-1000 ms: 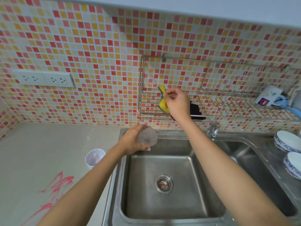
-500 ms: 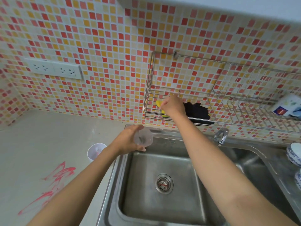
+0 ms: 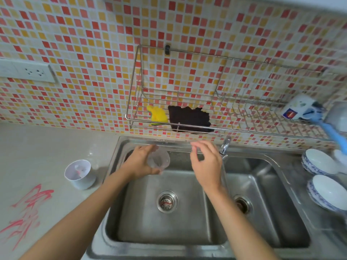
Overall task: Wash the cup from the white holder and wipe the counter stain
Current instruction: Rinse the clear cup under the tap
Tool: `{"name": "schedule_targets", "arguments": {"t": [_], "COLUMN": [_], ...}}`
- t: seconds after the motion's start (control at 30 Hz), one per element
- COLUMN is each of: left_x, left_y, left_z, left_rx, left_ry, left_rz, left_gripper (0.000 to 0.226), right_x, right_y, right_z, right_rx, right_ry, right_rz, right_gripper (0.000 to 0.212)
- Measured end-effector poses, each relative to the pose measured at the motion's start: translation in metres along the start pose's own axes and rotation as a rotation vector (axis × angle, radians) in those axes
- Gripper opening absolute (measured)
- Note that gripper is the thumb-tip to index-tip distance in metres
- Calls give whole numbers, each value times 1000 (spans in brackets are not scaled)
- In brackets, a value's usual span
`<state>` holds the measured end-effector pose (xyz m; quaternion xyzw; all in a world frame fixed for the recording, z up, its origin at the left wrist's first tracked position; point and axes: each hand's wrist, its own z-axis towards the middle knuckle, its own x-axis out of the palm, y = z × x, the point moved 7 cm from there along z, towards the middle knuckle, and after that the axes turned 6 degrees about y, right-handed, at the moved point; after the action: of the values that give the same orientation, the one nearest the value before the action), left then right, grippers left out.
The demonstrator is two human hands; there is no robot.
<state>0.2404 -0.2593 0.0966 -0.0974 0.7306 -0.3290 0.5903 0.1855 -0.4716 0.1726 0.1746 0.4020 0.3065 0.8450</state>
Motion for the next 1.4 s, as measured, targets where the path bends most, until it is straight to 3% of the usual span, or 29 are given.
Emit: {"name": "schedule_targets", "arguments": {"t": [0.2, 0.37, 0.5, 0.6, 0.73, 0.87, 1.27, 1.4], "left_x": [58, 101, 127, 144, 154, 158, 164, 174], "left_y": [-50, -90, -108, -116, -114, -117, -116, -127], "left_z": [42, 71, 88, 89, 91, 99, 98, 100], "left_rx": [39, 57, 43, 16, -10, -24, -81, -73], "left_ry": [92, 139, 145, 161, 148, 141, 16, 93], "left_rz": [-34, -79, -115, -141, -149, -165, -336, -294], "left_gripper": [88, 90, 87, 89, 92, 89, 71, 77], "right_x": [-32, -21, 6, 25, 46, 64, 74, 79], "right_y": [-157, -233, -269, -278, -276, -284, -300, -310], "right_z": [-63, -59, -42, -30, -28, -33, -30, -35], "right_rx": [415, 704, 821, 735, 470, 294, 290, 289], "right_ry": [188, 466, 663, 764, 905, 1013, 880, 851], "right_rz": [-144, -133, -92, -101, -119, -286, -149, -133], "right_gripper": [22, 56, 70, 67, 66, 70, 64, 62]}}
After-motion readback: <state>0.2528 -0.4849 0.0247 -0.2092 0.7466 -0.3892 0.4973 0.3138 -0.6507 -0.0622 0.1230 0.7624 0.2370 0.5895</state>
